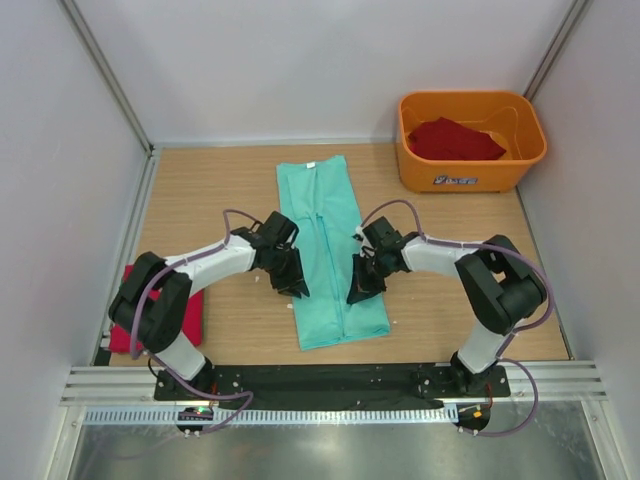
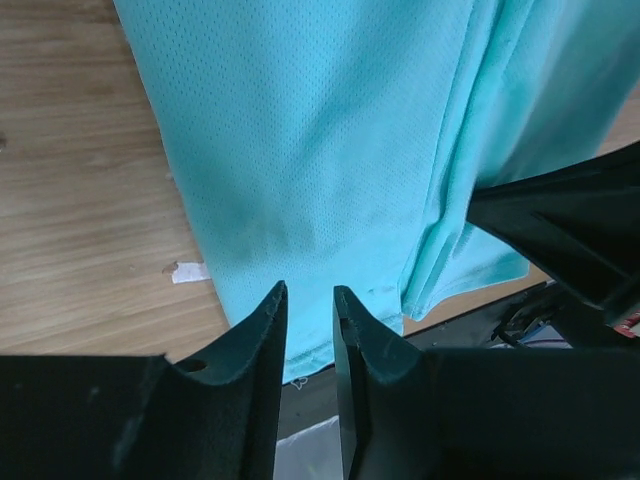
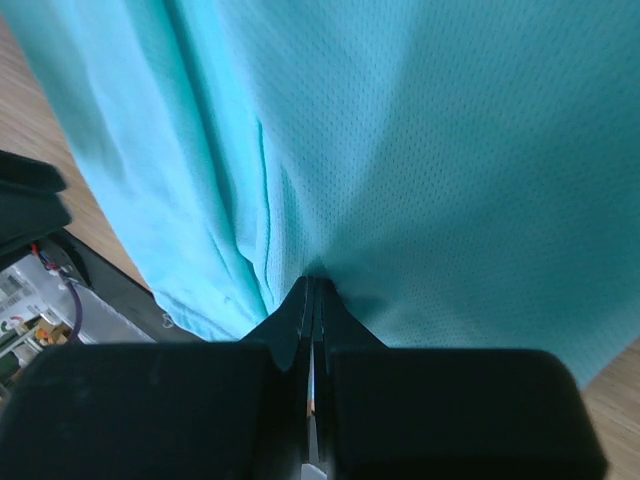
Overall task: Fold and stack the t-shirts
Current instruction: Fold the tshirt
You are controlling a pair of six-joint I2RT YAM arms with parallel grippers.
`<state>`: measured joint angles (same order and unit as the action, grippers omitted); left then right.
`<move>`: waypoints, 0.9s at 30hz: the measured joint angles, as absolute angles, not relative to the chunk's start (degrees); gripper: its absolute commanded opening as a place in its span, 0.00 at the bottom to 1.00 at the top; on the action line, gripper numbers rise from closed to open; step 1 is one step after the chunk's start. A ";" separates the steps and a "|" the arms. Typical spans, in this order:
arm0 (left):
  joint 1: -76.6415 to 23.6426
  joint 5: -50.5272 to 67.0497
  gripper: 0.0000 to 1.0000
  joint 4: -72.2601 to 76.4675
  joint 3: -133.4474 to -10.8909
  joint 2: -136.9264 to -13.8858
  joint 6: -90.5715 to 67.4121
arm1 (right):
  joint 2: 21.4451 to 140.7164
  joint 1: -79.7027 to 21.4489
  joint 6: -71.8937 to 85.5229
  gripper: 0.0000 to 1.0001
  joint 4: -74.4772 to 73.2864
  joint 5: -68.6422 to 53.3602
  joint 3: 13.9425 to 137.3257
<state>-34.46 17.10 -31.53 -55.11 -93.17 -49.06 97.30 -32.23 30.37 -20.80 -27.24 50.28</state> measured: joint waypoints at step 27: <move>-41.30 17.58 0.35 -26.59 -29.26 -70.98 -65.34 | 69.63 -27.09 30.41 0.30 -36.27 -16.23 38.50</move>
